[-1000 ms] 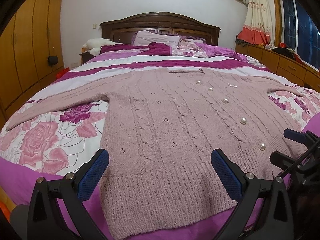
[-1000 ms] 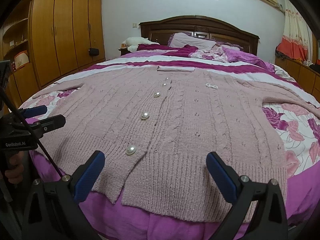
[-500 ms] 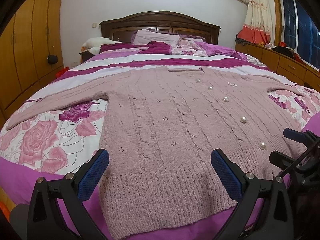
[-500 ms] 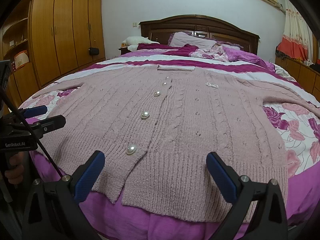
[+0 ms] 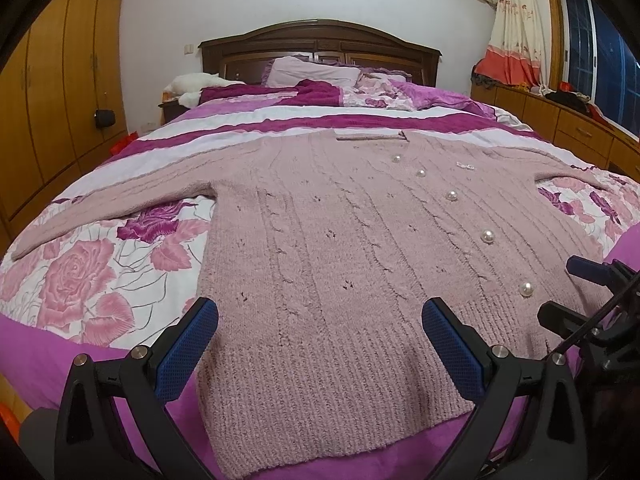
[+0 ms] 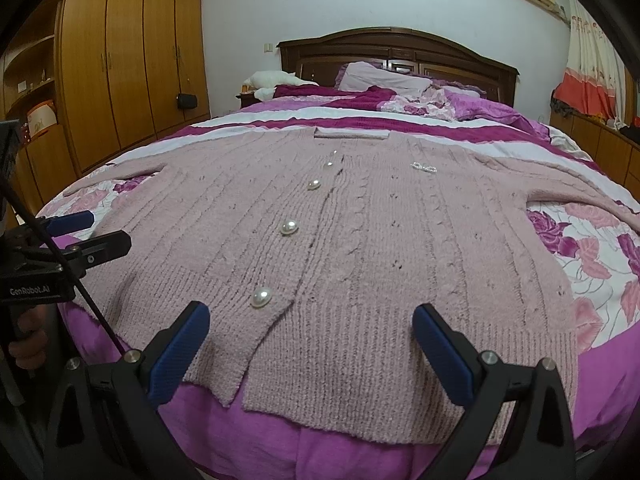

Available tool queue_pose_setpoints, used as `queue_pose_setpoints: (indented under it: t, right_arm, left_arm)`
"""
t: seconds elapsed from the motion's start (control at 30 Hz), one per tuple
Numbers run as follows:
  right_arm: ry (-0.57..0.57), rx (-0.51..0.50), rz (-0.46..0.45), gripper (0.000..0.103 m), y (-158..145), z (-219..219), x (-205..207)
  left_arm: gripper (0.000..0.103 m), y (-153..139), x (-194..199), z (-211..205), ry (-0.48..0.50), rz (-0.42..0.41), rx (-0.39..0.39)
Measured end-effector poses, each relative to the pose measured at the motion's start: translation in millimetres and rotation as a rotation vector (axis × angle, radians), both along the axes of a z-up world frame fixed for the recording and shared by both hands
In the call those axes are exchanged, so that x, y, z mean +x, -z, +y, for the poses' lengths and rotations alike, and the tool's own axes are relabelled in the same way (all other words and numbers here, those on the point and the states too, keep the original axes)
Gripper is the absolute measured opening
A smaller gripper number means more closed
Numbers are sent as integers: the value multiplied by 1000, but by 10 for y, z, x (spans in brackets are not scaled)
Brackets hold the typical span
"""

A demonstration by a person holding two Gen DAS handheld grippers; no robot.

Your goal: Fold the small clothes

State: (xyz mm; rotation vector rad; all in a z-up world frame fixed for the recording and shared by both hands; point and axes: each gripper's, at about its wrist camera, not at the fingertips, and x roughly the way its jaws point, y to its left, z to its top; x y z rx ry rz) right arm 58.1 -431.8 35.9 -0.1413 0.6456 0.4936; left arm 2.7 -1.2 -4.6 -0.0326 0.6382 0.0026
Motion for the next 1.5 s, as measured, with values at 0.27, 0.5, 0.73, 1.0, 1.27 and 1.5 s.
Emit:
queue_pose_setpoints:
  t: [0.27, 0.5, 0.73, 1.0, 1.27, 1.5]
  right_arm:
    - [-17, -20, -11, 103, 0, 47, -32]
    - [-12, -21, -5, 103, -2, 57, -32]
    - [-12, -21, -5, 103, -1, 59, -31]
    - [-15, -30, -7, 103, -14, 85, -21]
    - [-67, -57, -79, 103, -292, 487, 6]
    - [-164, -90, -144, 103, -451, 1068, -44]
  left_arm:
    - [85, 2, 3, 1, 1, -1, -1]
    - [85, 1, 4, 2, 1, -1, 0]
    - [85, 0, 5, -5, 5, 2, -4]
    - [85, -28, 45, 91, -19, 7, -39]
    - [85, -209, 43, 587, -143, -52, -146]
    - [85, -234, 119, 1066, -234, -62, -147]
